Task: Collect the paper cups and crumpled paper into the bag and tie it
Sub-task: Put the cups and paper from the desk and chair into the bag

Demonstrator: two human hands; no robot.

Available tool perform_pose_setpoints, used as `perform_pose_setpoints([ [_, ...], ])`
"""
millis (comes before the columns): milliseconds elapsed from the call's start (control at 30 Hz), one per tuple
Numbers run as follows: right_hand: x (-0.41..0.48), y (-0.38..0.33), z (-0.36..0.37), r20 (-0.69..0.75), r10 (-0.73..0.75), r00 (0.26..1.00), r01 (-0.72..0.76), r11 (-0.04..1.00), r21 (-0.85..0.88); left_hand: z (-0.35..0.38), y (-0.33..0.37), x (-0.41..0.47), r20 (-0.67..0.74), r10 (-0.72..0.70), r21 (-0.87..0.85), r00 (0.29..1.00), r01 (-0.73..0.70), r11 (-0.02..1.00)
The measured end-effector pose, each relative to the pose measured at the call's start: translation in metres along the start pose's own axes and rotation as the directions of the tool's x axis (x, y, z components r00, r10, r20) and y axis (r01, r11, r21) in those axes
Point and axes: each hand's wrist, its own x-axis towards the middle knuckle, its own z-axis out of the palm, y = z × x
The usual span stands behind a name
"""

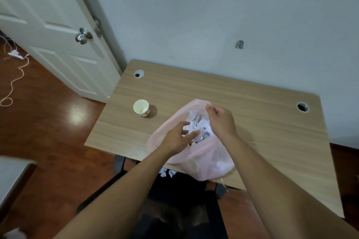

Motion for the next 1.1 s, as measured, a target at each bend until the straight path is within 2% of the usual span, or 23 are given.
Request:
perform_pose_setpoints([
  [100, 0.003, 0.0, -0.004, 0.006, -0.012, 1.0, 0.012, 1.0, -0.016, 0.003, 0.013, 0.005, 0.042, -0.06, 0.05, 0.997, 0.058, 0.997],
  [167, 0.009, 0.001, -0.005, 0.015, -0.025, 1.0, 0.025, 1.0, -0.005, -0.012, 0.023, 0.006, 0.022, -0.034, 0.086, 0.999, 0.032, 0.996],
  [233, 0.016, 0.002, -0.003, 0.015, -0.02, 1.0, 0.02, 1.0, 0.008, -0.035, 0.028, 0.011, -0.056, 0.013, 0.09, 0.998, -0.008, 0.996],
  [333, 0.024, -0.002, 0.001, 0.01, -0.023, 1.0, 0.023, 0.999, 0.023, -0.082, 0.02, 0.028, -0.25, 0.044, 0.149, 0.967, -0.006, 0.989],
  [433, 0.03, -0.004, 0.008, 0.004, -0.028, 1.0, 0.028, 0.999, 0.018, -0.126, 0.003, 0.052, -0.418, 0.057, 0.183, 0.907, 0.023, 0.983],
  [500, 0.033, -0.003, 0.014, 0.0, -0.021, 1.0, 0.021, 1.0, 0.005, -0.148, -0.012, 0.071, -0.465, 0.026, 0.214, 0.885, 0.083, 0.973],
  [600, 0.035, -0.002, 0.02, -0.011, -0.016, 1.0, 0.016, 1.0, -0.003, -0.171, -0.031, 0.098, -0.464, -0.06, 0.277, 0.884, 0.209, 0.938],
  [700, 0.037, -0.004, 0.022, -0.03, -0.01, 0.999, 0.01, 1.0, -0.019, -0.181, -0.059, 0.128, -0.395, -0.131, 0.362, 0.909, 0.285, 0.887],
  [800, 0.041, -0.005, 0.024, -0.057, 0.006, 0.998, -0.007, 1.0, -0.024, -0.179, -0.087, 0.149, -0.316, -0.162, 0.41, 0.935, 0.289, 0.865],
  [867, 0.043, -0.006, 0.026, -0.072, 0.022, 0.997, -0.023, 1.0, -0.01, -0.176, -0.102, 0.153, -0.284, -0.108, 0.424, 0.953, 0.226, 0.877],
  [967, 0.041, -0.01, 0.03, -0.09, 0.027, 0.996, -0.027, 1.0, 0.004, -0.171, -0.11, 0.147, -0.304, -0.031, 0.323, 0.952, 0.134, 0.937],
  [1033, 0.041, -0.012, 0.032, -0.095, 0.038, 0.995, -0.037, 0.999, 0.015, -0.166, -0.099, 0.136, -0.315, -0.093, 0.09, 0.944, 0.128, 0.988],
  [1100, 0.039, -0.014, 0.033, -0.101, 0.054, 0.993, -0.051, 0.998, 0.031, -0.16, -0.078, 0.12, -0.207, -0.176, -0.225, 0.962, 0.128, 0.966],
])
